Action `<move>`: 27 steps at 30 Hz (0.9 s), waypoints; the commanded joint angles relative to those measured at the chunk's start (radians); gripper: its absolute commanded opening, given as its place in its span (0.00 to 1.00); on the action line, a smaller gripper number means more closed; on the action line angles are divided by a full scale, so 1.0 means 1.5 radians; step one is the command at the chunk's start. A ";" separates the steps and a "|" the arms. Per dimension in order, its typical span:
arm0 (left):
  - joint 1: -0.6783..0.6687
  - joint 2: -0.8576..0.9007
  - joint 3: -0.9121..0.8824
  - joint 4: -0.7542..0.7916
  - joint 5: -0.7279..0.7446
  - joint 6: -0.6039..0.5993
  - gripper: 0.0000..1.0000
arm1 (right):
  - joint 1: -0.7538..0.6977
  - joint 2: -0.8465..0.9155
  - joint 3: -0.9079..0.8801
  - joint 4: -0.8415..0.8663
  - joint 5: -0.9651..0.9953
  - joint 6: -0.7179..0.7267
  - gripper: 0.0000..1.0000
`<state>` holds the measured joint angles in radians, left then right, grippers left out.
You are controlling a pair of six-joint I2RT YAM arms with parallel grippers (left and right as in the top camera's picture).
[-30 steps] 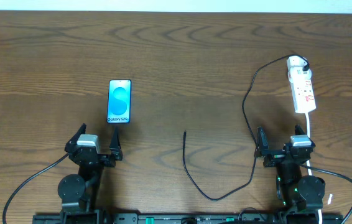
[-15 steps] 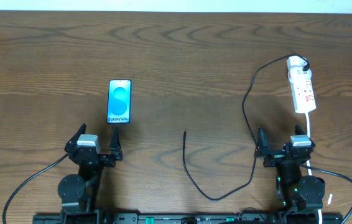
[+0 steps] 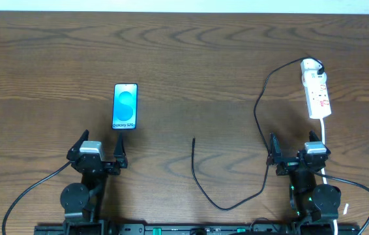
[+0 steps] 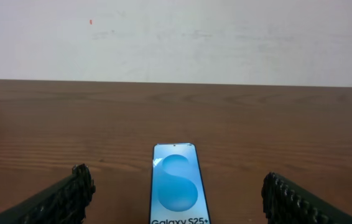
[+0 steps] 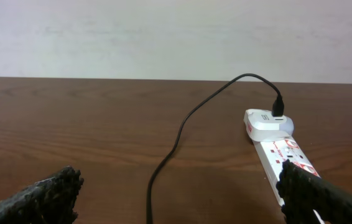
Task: Plug charger to phone and switch on socket
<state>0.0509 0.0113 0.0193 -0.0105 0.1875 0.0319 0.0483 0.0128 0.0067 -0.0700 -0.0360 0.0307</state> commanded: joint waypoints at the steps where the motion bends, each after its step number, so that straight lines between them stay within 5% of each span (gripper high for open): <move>1: 0.003 0.001 -0.010 0.011 -0.009 0.010 0.89 | 0.004 -0.004 -0.001 -0.003 0.007 0.004 0.99; 7: 0.003 0.001 -0.010 0.100 0.005 -0.008 0.89 | 0.004 -0.004 -0.001 -0.003 0.007 0.004 0.99; 16: 0.003 0.034 0.004 0.120 0.071 -0.165 0.89 | 0.004 -0.004 -0.001 -0.003 0.007 0.004 0.99; 27: 0.003 0.463 0.293 -0.013 0.080 -0.143 0.89 | 0.004 -0.004 -0.001 -0.003 0.007 0.004 0.99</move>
<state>0.0509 0.5499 0.3153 0.0216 0.2913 -0.1944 0.0483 0.0124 0.0067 -0.0700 -0.0292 0.0330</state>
